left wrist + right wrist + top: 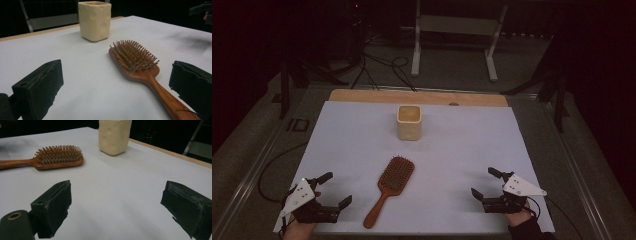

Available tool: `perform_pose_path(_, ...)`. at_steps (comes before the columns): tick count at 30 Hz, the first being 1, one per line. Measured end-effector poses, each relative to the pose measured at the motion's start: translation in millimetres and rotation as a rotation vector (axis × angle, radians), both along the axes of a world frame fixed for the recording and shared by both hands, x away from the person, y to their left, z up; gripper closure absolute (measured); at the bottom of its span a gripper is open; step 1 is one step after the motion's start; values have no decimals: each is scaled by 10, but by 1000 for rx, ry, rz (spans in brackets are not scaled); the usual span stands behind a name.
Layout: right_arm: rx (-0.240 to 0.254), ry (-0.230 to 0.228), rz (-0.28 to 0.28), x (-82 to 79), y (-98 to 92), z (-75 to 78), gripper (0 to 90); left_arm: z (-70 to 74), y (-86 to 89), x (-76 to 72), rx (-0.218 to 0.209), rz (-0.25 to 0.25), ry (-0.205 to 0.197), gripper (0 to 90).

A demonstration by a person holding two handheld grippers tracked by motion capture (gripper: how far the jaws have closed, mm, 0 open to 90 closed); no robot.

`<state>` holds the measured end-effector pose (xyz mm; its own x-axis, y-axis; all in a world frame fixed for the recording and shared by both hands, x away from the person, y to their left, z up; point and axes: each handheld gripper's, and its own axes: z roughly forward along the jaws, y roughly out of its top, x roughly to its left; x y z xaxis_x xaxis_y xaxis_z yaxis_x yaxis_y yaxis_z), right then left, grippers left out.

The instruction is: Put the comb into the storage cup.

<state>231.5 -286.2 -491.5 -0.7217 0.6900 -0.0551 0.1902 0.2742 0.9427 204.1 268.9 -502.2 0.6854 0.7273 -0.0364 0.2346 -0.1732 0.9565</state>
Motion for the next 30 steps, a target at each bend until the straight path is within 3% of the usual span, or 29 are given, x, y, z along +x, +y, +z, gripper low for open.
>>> perform_pose_path(6,-27,-25,-16,-22,17,-4,85,1,-4,2,10,2,0,0)
perform_pose_path(17,-33,-42,-29,-19,26,-18,85,3,-9,13,28,12,8,0)
perform_pose_path(30,-36,-56,-36,-33,34,0,85,121,-52,0,55,11,13,0)
